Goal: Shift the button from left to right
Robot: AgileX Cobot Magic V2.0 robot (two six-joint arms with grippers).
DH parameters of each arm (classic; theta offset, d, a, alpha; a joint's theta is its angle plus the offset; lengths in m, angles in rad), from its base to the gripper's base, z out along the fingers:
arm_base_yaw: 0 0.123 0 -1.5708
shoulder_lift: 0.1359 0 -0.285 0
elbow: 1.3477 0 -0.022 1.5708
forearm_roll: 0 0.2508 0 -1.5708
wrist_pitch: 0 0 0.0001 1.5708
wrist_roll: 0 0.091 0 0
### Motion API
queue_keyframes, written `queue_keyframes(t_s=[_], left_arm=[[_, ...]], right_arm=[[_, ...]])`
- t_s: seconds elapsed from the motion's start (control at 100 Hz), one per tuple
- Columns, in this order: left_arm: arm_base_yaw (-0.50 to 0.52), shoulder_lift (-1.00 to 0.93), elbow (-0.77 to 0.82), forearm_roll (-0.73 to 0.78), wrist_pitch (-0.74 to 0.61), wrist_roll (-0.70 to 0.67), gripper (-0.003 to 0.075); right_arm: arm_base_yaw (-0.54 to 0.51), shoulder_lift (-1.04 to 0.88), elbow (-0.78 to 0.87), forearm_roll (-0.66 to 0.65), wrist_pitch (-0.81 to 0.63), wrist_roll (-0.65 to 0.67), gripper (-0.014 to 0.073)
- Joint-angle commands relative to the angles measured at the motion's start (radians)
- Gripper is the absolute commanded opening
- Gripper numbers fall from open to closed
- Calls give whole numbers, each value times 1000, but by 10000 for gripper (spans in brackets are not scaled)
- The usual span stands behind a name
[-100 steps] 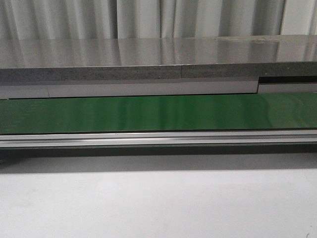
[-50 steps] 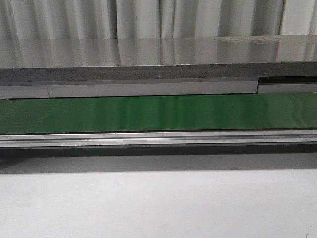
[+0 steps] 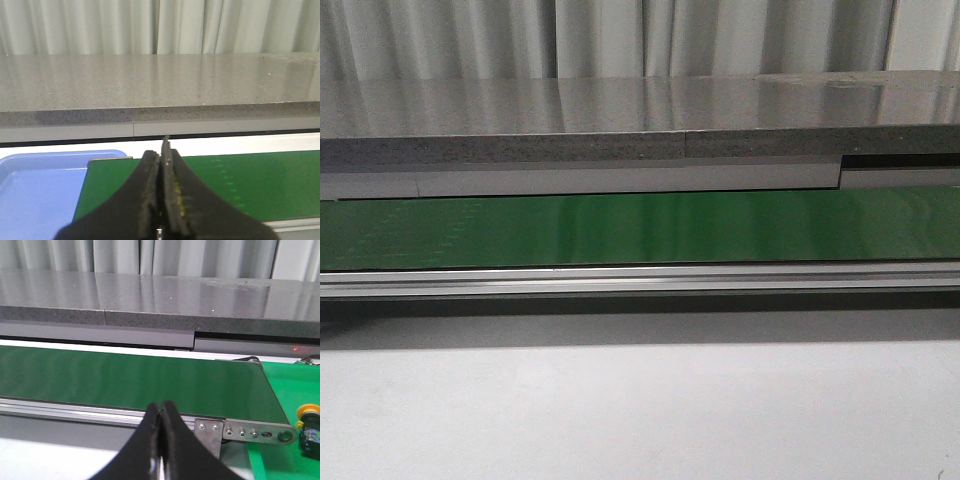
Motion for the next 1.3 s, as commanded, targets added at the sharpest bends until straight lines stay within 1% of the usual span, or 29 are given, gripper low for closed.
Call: queue_keyframes(t_s=[0.0,1.08,1.25,1.29], left_arm=[[-7,10,-26,-9,-80,-3,-20],[-7,10,-26,-9,-80,-3,-20],[-7,10,-9,9,-164,-5,-20],[-7,8,0,44,-185,-23,-20]], right_arm=[[3,-14,-13,-8,-94,2,-67],[3,-14,-13,-8,-92,2,-67],[3,-14,-13,-8,-92,2,-67],[3,-14,-13,-8,-92,2,-67]])
